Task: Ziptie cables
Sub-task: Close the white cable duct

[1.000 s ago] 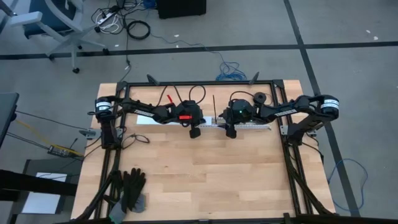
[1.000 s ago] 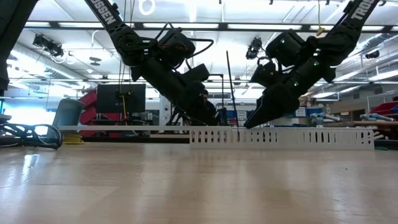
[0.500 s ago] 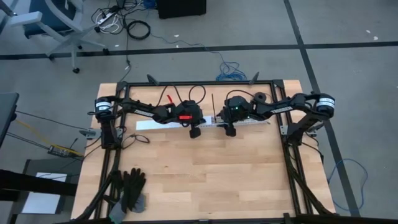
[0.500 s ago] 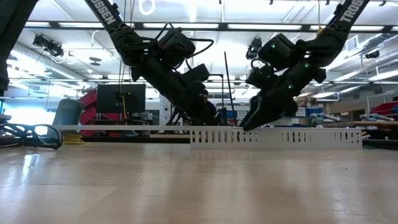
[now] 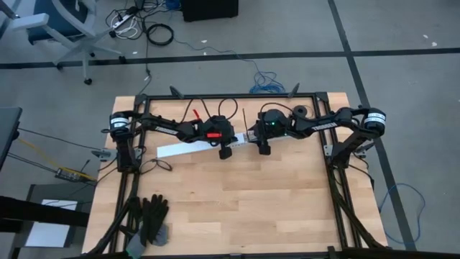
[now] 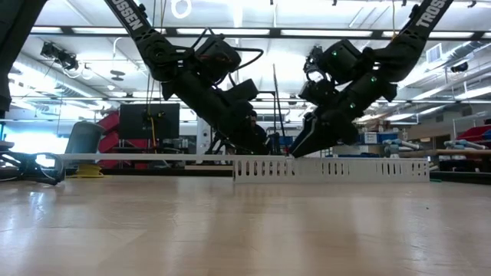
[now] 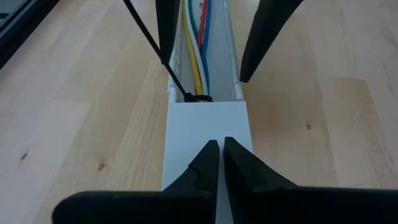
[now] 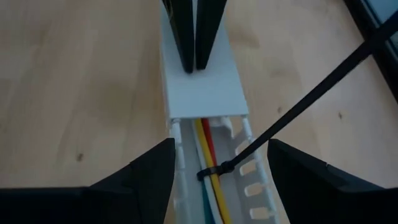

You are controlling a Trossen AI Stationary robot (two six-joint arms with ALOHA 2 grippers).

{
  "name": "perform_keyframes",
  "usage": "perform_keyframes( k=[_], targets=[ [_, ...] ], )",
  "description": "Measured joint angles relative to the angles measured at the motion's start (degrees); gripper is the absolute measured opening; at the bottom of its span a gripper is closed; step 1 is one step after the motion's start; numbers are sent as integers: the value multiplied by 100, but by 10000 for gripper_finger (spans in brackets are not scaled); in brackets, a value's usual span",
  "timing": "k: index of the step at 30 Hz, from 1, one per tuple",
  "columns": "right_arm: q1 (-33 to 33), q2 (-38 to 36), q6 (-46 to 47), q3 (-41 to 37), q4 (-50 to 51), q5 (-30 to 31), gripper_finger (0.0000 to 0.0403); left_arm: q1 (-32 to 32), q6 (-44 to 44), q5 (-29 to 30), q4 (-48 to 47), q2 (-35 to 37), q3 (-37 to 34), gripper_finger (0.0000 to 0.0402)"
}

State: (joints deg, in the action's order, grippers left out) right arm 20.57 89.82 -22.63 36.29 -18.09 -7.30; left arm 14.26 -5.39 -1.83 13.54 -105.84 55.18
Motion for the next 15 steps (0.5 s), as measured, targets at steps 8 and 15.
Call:
perform_keyframes(
  k=[8,15],
  targets=[
    [-56,-7,-89,353,707,86,230,40,-7,-35,-18,4,2,0],
    [71,-6,-496,520,1364,-119,228,42,-26,-30,-20,4,2,0]
  ],
)
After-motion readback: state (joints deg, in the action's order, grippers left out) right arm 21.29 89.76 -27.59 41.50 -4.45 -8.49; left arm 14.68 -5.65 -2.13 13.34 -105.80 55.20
